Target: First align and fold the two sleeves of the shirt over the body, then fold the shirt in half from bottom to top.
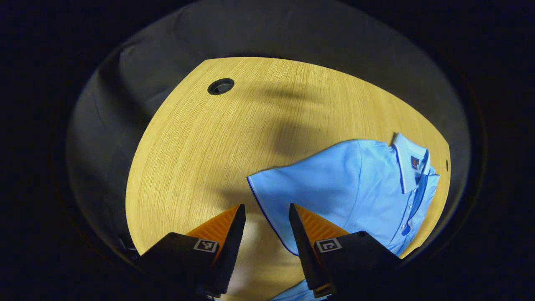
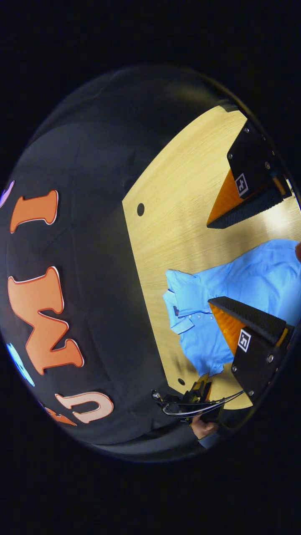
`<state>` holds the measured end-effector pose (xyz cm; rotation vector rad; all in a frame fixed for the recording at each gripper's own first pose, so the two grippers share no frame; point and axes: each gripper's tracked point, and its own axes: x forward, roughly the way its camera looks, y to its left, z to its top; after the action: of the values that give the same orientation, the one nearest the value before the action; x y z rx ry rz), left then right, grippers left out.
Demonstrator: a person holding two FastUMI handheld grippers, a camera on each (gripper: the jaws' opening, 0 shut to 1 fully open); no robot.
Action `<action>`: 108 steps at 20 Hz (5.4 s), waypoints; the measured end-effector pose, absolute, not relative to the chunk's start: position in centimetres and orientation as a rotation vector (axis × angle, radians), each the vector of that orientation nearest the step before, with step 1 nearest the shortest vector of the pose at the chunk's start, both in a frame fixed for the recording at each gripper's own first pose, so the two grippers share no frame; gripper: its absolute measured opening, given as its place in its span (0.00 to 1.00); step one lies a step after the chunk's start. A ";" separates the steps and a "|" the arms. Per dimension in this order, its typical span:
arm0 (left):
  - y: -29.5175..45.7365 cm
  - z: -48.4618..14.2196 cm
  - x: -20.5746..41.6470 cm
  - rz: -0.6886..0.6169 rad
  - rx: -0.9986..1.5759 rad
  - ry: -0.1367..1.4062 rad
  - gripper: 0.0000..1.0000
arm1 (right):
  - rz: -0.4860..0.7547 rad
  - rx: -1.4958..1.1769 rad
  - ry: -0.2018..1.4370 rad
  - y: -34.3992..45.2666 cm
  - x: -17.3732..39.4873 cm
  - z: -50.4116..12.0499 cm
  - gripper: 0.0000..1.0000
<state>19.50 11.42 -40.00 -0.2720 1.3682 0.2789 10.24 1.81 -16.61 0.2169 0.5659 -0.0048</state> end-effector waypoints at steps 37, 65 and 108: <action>-6.6 -31.9 29.5 -0.275 -0.298 1.149 0.08 | -0.105 0.279 0.556 -4.5 5.9 -17.3 0.99; -2.8 -26.8 18.8 -0.386 -0.337 1.050 1.00 | -0.004 0.209 0.646 2.0 1.1 -18.4 0.98; -3.5 -36.5 -14.9 -0.078 -0.238 1.387 0.13 | 0.189 0.066 1.165 6.0 -16.3 -36.1 0.03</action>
<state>-14.94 -3.48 -36.51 -0.2379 1.3865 -0.0779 -16.32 6.02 -36.07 0.0662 1.1646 0.1895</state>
